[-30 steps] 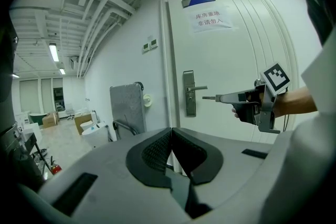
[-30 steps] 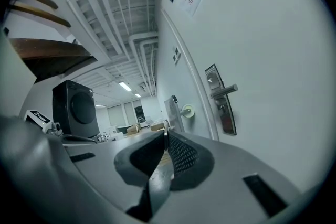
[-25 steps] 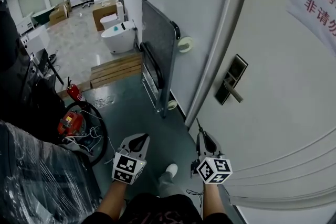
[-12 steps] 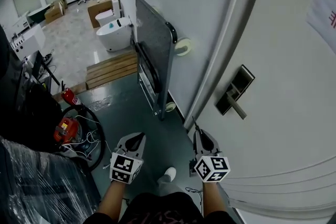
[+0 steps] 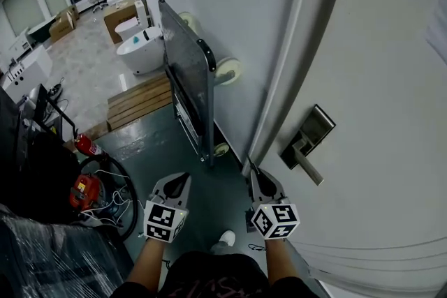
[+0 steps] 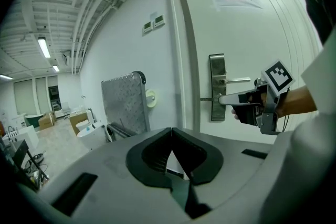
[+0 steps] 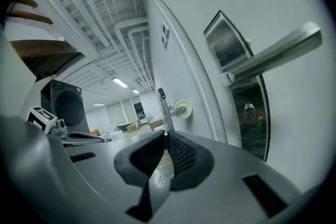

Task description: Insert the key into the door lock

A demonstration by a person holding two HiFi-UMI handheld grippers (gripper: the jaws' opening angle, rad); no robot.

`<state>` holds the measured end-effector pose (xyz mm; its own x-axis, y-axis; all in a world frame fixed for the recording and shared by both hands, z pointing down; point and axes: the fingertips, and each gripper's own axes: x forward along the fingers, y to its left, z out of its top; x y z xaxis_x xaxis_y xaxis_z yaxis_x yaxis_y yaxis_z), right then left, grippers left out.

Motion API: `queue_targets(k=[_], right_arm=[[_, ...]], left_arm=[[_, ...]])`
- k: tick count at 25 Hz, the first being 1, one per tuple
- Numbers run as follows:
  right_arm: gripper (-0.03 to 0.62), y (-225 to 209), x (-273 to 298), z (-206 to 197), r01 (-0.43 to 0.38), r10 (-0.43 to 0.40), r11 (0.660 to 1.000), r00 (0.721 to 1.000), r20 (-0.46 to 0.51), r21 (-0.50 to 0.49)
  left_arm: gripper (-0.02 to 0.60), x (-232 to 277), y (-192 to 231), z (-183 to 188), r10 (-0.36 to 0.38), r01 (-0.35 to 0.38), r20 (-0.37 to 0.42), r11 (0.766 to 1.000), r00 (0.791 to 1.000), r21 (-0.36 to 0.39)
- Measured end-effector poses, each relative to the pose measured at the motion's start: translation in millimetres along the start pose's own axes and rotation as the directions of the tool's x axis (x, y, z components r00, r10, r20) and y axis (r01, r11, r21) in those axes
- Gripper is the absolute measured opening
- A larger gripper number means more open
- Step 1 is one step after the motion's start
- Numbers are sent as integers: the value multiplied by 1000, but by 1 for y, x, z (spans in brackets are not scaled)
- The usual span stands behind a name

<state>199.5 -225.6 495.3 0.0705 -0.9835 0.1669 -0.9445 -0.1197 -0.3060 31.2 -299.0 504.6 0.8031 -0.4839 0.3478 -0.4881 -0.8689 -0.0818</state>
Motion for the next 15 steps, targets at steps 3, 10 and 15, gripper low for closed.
queue_targets(k=[3,10,15], right_arm=[[80,-9,9,1,-1,1,1000,1000,0,18],[80,-34,0,1,44,-47,995,999,24,86],[79,-54,-14,1,110,-119,984,991,57,137]], left_arm=[[12,17,1,8,-9,9,-6,1000,1000,11],[12,46,-15,29,-61,60,4,995,998,79],[12,67,-31,43,-133,130,17,985,991,113]])
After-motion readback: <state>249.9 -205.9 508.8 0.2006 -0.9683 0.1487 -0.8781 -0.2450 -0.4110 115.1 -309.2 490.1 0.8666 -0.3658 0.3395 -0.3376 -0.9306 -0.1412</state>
